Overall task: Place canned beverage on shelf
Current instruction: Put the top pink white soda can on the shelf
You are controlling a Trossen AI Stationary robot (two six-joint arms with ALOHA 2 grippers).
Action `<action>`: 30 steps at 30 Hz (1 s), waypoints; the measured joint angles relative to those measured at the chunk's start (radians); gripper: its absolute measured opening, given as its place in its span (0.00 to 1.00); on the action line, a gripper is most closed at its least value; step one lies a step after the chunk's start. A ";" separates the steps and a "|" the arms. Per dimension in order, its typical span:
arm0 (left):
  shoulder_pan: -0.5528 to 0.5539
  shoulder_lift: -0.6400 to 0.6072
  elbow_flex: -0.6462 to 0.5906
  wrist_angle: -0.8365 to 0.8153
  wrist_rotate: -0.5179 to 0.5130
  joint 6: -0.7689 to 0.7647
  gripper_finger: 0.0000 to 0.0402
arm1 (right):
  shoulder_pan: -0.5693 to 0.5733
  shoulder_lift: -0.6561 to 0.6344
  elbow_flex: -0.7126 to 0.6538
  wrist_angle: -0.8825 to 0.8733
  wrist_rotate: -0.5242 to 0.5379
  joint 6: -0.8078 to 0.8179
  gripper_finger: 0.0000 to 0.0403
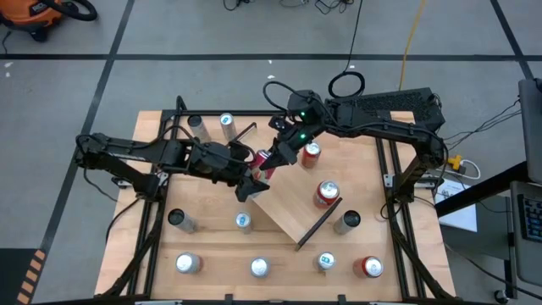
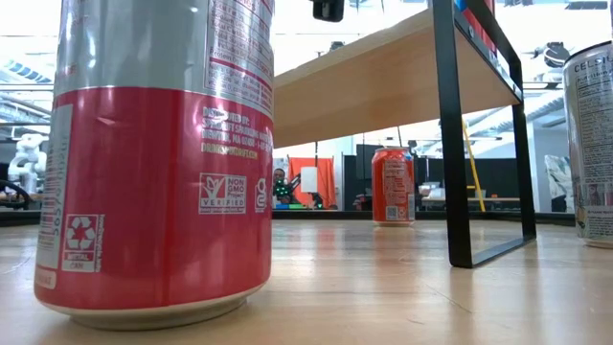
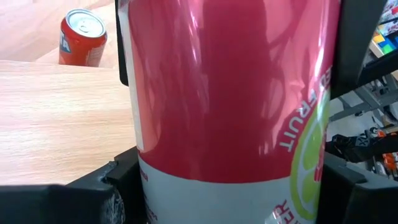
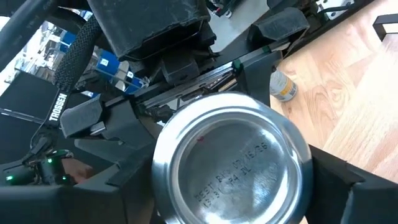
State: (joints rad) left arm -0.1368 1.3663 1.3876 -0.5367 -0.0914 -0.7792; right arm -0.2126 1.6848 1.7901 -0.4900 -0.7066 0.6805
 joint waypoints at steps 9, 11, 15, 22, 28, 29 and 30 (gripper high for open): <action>0.001 0.000 0.000 0.015 -0.086 -0.053 0.92 | -0.021 0.000 -0.001 -0.008 -0.002 -0.007 0.69; 0.000 -0.005 0.000 0.020 -0.085 -0.054 0.94 | -0.027 -0.001 -0.001 -0.005 -0.009 -0.008 0.69; -0.001 -0.023 0.010 0.028 -0.110 -0.054 0.96 | -0.047 -0.003 -0.001 0.010 -0.063 -0.002 0.69; -0.001 -0.090 0.055 0.025 -0.211 -0.044 0.97 | -0.088 -0.012 -0.001 0.110 -0.137 0.044 0.69; -0.001 -0.183 0.055 0.042 -0.366 -0.007 0.97 | -0.122 -0.026 0.000 0.266 -0.138 0.107 0.69; -0.001 -0.201 0.056 0.053 -0.396 0.008 0.97 | -0.125 -0.028 0.000 0.288 -0.139 0.122 0.69; -0.001 -0.218 0.056 0.062 -0.425 0.024 0.97 | -0.127 -0.028 0.000 0.320 -0.139 0.137 0.69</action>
State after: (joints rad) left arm -0.1379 1.1478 1.4433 -0.4743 -0.5160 -0.7548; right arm -0.3396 1.6566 1.7897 -0.1699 -0.8452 0.8170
